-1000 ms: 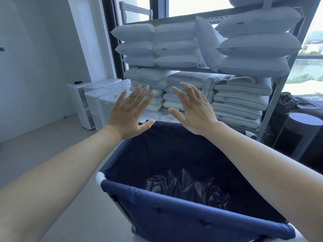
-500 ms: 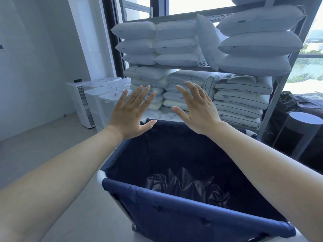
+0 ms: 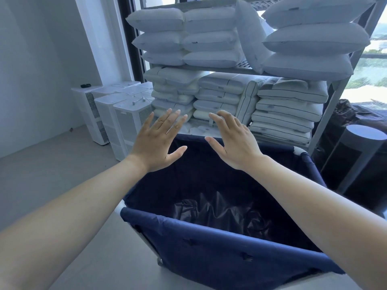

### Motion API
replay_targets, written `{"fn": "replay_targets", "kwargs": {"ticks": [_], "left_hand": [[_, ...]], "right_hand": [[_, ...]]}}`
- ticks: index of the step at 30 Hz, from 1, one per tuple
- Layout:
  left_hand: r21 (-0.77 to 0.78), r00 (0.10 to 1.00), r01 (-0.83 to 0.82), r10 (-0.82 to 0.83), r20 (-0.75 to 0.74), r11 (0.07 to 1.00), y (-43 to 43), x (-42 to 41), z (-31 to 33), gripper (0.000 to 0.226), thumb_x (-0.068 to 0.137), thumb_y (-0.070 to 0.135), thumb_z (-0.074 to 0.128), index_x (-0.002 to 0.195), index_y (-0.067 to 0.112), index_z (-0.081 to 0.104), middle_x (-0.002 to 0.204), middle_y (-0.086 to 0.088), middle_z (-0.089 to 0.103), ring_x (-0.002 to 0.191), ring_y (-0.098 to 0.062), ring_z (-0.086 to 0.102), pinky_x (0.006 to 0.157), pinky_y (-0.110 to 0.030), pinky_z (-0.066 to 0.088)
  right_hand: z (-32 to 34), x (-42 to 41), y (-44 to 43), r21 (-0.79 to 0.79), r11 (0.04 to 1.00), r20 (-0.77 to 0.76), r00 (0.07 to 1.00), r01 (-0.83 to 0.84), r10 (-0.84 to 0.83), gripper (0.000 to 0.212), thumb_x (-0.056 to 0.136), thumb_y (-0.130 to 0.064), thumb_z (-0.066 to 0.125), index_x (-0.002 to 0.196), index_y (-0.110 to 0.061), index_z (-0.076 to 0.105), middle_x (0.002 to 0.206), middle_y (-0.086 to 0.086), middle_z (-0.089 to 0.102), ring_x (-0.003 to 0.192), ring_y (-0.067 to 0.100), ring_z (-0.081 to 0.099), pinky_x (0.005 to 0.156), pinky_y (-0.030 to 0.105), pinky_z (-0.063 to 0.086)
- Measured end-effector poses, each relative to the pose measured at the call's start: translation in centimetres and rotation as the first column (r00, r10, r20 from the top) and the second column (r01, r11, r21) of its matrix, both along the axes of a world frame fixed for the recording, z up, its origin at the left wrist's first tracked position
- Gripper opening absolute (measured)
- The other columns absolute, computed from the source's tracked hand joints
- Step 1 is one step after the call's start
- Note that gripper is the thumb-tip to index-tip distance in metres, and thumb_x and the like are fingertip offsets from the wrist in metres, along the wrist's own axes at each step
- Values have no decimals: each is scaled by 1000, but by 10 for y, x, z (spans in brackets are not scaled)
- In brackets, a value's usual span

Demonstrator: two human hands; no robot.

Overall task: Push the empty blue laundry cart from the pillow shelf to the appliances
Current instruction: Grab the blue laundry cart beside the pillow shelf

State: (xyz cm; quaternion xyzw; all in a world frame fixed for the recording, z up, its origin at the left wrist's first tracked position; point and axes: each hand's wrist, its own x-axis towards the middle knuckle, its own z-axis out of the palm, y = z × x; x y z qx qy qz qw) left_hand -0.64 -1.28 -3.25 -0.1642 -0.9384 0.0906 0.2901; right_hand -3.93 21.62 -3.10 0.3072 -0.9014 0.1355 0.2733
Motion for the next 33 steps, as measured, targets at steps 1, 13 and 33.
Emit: {"fn": "replay_targets", "kwargs": {"ticks": [1,13,33], "left_hand": [[7,1000,2,-2,14,1000,0,0,-2,72,86,57,26,145,17,25,150,-8,33,140,-25,25,112,-51,15],[90,962,147,-163,220,985,25,-11,-62,56,90,48,40,133,13,46,126,-6,57,118,-22,51,100,-43,39],[96,765,530,-523,375,843,292,-14,-121,51,89,45,46,132,19,46,116,0,62,96,-21,60,78,-32,44]], "right_hand": [[-4,-1,-1,1,1000,10,1000,-1,1,58,94,-47,40,141,-15,31,140,6,38,127,24,38,99,40,36],[-66,10,28,38,993,201,972,115,-120,55,94,-49,39,135,-13,42,129,3,51,116,24,49,91,39,39],[-123,118,276,125,821,368,743,557,-560,44,93,-45,45,122,-14,55,123,2,54,113,22,50,90,39,40]]}}
